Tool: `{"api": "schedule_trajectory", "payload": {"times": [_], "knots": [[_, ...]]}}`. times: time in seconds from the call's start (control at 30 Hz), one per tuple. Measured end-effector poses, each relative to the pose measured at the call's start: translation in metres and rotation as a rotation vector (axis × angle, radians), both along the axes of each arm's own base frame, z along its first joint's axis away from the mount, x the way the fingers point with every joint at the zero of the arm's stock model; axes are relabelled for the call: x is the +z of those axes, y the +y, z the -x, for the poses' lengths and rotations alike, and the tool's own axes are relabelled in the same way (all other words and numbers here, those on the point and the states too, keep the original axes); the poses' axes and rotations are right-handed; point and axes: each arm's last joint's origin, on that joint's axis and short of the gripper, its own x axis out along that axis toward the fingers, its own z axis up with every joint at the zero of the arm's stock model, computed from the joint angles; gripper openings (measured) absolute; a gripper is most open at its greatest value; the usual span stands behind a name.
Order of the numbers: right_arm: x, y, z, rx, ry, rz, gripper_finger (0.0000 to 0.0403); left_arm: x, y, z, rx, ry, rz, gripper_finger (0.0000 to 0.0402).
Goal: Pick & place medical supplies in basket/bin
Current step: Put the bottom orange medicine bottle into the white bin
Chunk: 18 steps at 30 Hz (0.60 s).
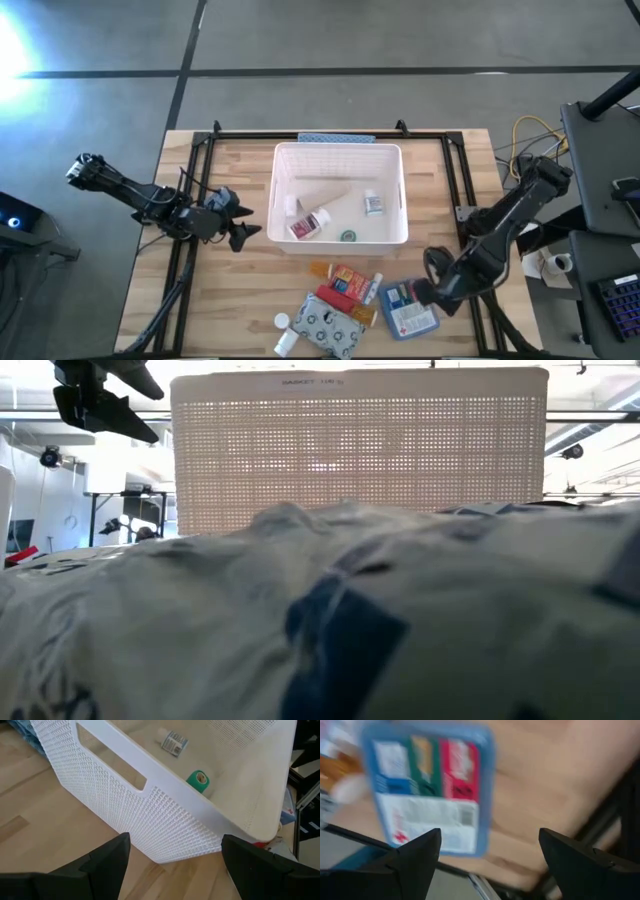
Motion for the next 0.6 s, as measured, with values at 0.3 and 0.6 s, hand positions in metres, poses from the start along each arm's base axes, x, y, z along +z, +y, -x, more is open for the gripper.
{"api": "schedule_trajectory", "payload": {"times": [0.3,0.6], "knots": [[-0.011,0.011,0.012,-0.010,0.040,-0.051,0.0327,0.002,-0.001,-0.003,0.005,-0.034,0.011,0.0293],[-0.006,0.013,0.010,-0.008,0.018,-0.075,0.0327,-0.002,-0.006,-0.014,0.004,-0.023,0.007,0.0293]]}}
